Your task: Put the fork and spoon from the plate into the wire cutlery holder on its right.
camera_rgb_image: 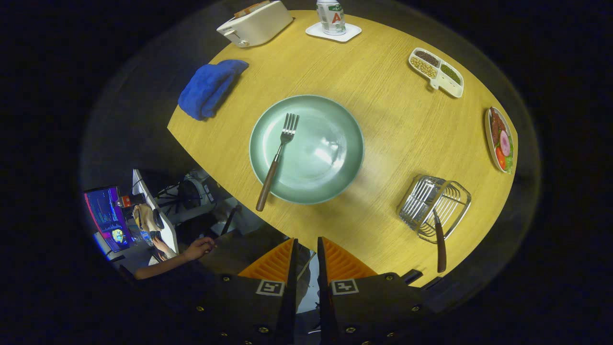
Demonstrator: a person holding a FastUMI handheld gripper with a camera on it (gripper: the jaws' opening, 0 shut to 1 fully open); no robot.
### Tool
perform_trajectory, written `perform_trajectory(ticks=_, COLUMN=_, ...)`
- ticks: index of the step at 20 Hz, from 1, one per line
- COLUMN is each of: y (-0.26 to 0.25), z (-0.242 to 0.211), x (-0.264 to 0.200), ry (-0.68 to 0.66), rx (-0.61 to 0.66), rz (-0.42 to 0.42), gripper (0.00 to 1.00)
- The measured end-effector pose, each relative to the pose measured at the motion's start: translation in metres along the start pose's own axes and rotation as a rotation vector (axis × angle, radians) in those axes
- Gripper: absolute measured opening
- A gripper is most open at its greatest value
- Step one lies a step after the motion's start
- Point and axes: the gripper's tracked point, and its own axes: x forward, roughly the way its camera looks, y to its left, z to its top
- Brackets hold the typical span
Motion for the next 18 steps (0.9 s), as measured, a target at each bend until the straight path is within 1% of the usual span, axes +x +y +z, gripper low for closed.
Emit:
perform_trajectory(ticks=3, y=0.018, z=0.012, x=0.018, ry=-0.016, rx=0.012, rz=0.035, gripper=0.21)
perform_trajectory(ticks=7, y=0.033, z=0.032, x=0.049, ry=-0.010, rx=0.075, rz=0.068, gripper=0.21)
perform_trajectory(ticks=11, y=0.046, z=0.045, x=0.066, ry=-0.005, rx=0.097, rz=0.091, gripper=0.21)
perform_trajectory(ticks=16, y=0.051, z=0.056, x=0.085, ry=0.005, rx=0.102, rz=0.076, gripper=0.21)
perform_trajectory(ticks=18, y=0.049, z=0.060, x=0.093, ry=0.010, rx=0.102, rz=0.053, gripper=0.21)
